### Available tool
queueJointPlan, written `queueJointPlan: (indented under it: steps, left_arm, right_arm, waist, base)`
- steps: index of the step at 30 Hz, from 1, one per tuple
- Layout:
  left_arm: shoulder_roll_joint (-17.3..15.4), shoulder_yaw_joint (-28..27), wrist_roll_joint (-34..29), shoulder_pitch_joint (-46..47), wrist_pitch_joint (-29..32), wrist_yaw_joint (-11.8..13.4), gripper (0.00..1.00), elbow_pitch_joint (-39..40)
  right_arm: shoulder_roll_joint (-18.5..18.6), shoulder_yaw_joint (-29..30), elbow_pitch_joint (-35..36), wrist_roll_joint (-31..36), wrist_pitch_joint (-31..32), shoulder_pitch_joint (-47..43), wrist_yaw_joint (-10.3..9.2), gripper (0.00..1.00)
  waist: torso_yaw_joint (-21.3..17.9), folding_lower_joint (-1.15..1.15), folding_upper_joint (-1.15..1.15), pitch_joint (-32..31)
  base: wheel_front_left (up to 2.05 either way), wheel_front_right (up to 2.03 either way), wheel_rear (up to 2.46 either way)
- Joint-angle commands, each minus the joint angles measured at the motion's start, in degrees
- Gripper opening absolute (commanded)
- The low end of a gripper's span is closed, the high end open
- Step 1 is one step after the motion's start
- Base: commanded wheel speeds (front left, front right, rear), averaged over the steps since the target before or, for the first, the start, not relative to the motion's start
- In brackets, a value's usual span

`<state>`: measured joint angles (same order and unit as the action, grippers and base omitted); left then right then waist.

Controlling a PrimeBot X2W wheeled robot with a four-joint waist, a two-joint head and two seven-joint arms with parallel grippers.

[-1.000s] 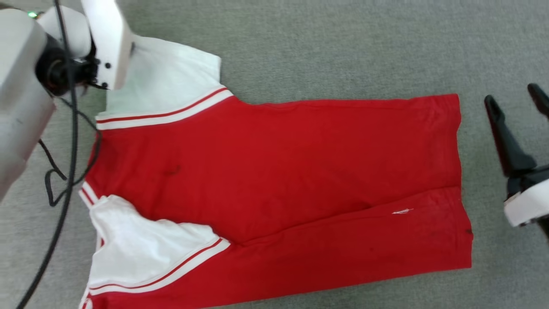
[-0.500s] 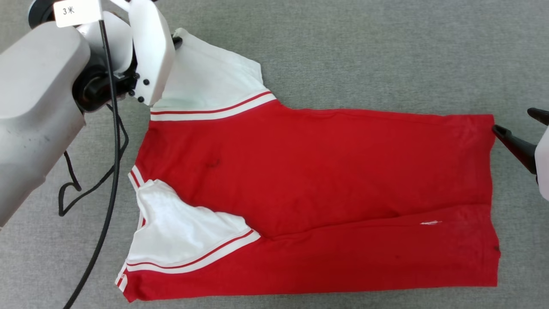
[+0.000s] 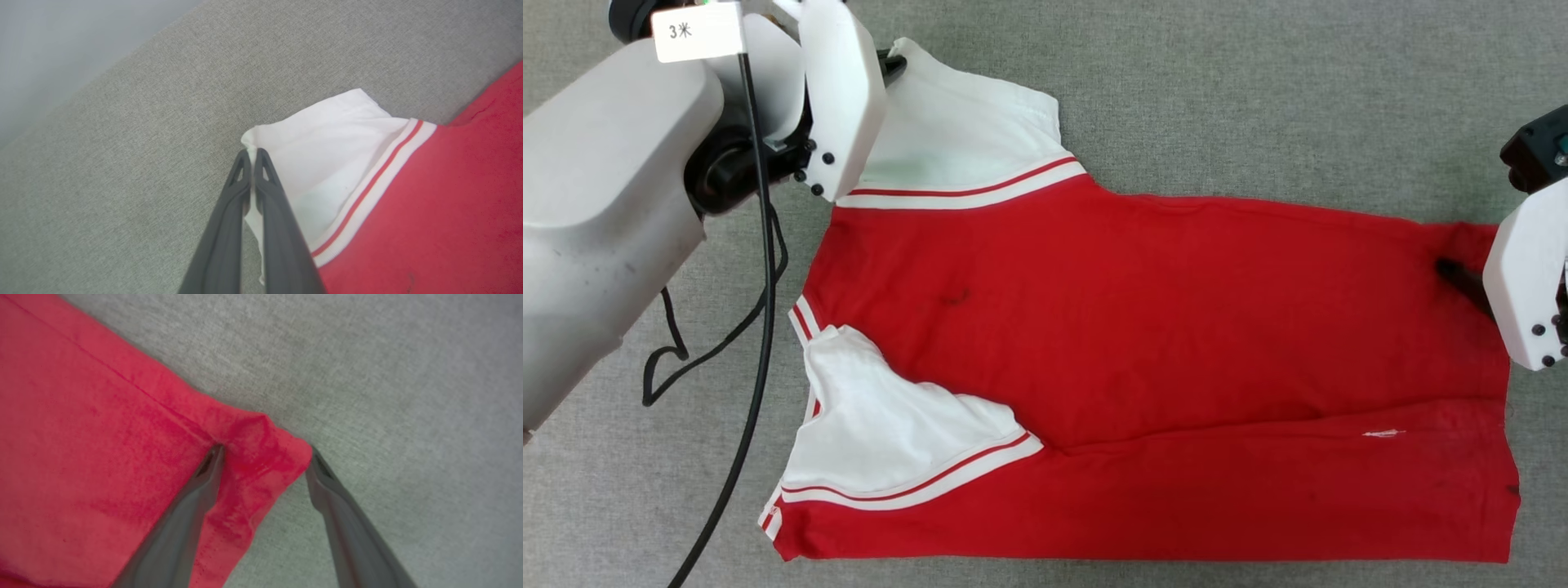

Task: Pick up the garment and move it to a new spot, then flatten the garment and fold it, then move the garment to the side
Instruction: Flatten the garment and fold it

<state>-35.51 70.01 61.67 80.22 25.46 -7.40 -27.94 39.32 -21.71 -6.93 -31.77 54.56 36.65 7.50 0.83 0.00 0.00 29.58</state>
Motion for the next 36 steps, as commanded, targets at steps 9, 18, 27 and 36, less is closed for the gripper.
queueJointPlan:
  steps: [9,18,27,36]
  left_arm:
    - [-1.1,1.1,0.6,-1.5,-2.8,0.0,0.0,0.5]
    - [-2.9,1.7,2.3,-7.3,-7.2,0.0,0.0,2.1]
    - [-6.0,2.2,2.9,-14.8,-10.2,1.1,0.0,7.6]
    - [-11.3,2.8,4.0,-25.3,-11.6,4.8,0.0,15.4]
  right_arm:
    - [-1.7,-5.0,-6.3,-3.1,-8.0,-0.8,-0.03,0.0]
    - [-1.2,-0.4,-5.0,-5.0,-20.4,-5.0,-0.05,0.0]
    - [-1.4,4.8,-1.4,-5.9,-25.0,-14.8,-0.05,0.0]
    - [-2.6,9.1,2.8,-6.2,-25.3,-25.5,-0.05,0.0]
  waist:
    - [0.0,0.0,0.0,-1.9]
    - [0.7,0.0,0.0,-9.3]
    - [2.5,0.0,0.0,-15.7]
    - [3.3,0.0,0.0,-20.3]
  base:
    - [0.0,0.0,0.0]
    - [0.0,0.0,0.0]
    - [0.0,0.0,0.0]
    - [0.0,0.0,0.0]
